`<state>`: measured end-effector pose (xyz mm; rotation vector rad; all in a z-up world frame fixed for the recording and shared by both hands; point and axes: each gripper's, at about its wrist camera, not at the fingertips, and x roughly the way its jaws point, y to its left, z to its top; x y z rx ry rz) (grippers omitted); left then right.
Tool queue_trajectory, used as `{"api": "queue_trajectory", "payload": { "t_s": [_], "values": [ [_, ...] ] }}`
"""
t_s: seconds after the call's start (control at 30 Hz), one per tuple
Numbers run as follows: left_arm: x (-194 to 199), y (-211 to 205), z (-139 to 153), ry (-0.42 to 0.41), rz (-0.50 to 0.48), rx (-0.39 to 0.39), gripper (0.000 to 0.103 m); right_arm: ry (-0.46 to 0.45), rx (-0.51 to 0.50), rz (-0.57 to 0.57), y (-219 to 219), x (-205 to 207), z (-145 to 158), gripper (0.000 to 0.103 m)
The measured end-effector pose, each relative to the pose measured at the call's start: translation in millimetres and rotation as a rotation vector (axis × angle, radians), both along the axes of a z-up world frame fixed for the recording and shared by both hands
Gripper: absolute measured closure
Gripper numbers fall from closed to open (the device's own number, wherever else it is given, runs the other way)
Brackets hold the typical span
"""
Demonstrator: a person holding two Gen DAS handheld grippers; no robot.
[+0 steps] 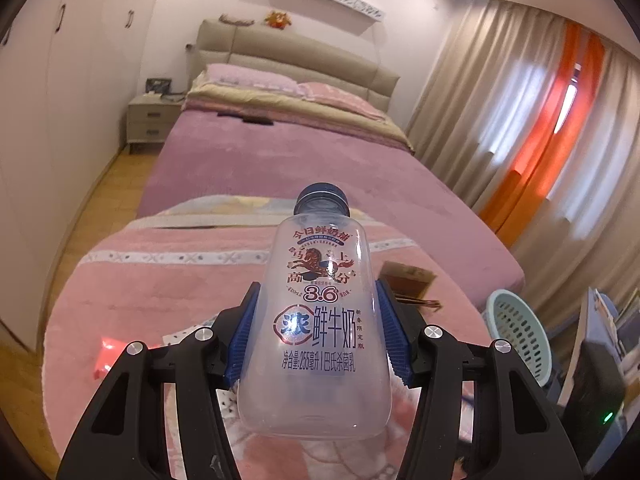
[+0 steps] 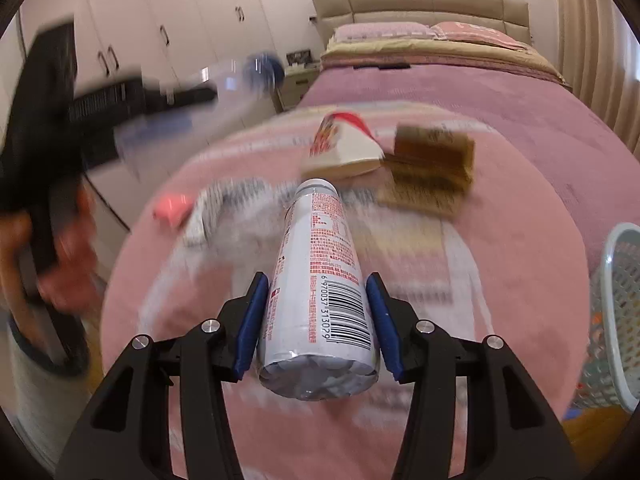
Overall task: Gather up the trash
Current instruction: 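Carry the bottle and spray can to the blue basket and release both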
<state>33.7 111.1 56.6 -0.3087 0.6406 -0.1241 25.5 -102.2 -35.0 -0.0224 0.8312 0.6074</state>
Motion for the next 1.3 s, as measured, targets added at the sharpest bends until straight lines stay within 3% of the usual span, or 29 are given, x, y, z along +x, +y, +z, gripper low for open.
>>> {"api": "queue_trajectory", "payload": {
  "t_s": [0.23, 0.37, 0.47, 0.57, 0.73, 1.07, 1.3],
  "values": [
    [-10.4, -9.5, -8.3, 0.001, -0.019, -0.025, 0.049, 0.156, -0.002, 0.04, 6.6, 5.5, -37.0, 0.054],
    [-12.1, -8.5, -13.2, 0.021, -0.014, -0.021, 0.049, 0.147, -0.022, 0.042, 22.8, 16.8, -34.4, 0.043],
    [-13.5, -9.1, -11.5, 0.02, -0.017, -0.018, 0.049, 0.159, -0.037, 0.023, 33.7, 26.3, -33.8, 0.043],
    [-13.9, -12.3, -9.3, 0.015, -0.023, -0.009, 0.049, 0.155, -0.036, 0.031, 39.3, 29.0, -29.7, 0.057],
    [-14.3, -18.4, -7.4, 0.006, -0.038, 0.0, 0.049, 0.068, -0.017, 0.016, 28.9, 20.0, -10.3, 0.057],
    [-1.6, -61.5, -5.2, -0.02, -0.16, -0.067, 0.049, -0.031, 0.065, -0.183, -65.6, 19.6, 27.6, 0.057],
    [20.6, -121.4, -5.0, -0.018, -0.258, -0.038, 0.049, -0.062, 0.112, -0.377, -156.8, 23.3, 42.5, 0.057]
  ]
}}
